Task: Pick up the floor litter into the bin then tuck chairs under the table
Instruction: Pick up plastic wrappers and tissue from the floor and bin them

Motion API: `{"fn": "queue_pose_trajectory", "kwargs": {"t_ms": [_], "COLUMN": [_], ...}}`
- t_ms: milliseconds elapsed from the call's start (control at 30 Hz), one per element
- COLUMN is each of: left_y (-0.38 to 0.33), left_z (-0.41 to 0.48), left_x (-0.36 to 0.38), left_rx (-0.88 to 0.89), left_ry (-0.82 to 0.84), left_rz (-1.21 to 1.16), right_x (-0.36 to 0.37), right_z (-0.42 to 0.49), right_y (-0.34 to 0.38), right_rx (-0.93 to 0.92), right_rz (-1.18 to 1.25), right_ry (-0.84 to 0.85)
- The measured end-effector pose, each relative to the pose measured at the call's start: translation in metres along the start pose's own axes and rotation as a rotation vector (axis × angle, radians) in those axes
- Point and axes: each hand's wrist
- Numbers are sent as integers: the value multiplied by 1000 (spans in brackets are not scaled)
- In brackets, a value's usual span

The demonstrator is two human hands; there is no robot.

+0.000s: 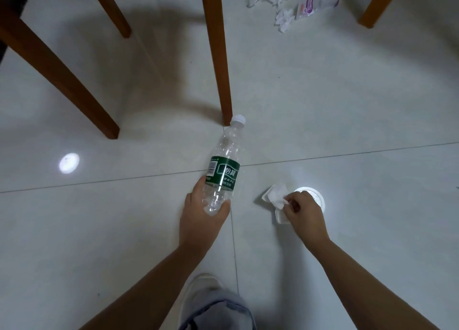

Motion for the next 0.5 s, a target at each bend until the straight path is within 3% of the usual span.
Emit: {"fn": "queue_pose_trajectory", "kwargs": {"t_ms": [267, 500], "left_y": [-40, -138], "left_z": [6, -8], "left_x": [-46, -127], "left_rx": [57, 147], "left_ry": [20, 75], "left_rz": [133, 226], "right_x": [-33, -136], "right_z": [-26, -61], "right_y": [70, 158], "right_rx": [106, 148], "right_rz": [125, 71], "right_ry": [-92, -117]}}
Point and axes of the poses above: each hand's wrist, its own z-axis towards the middle knuckle, its own x-axis out of the palm, y = z × x, and after that the axes turned 6 degrees about -y, right-handed
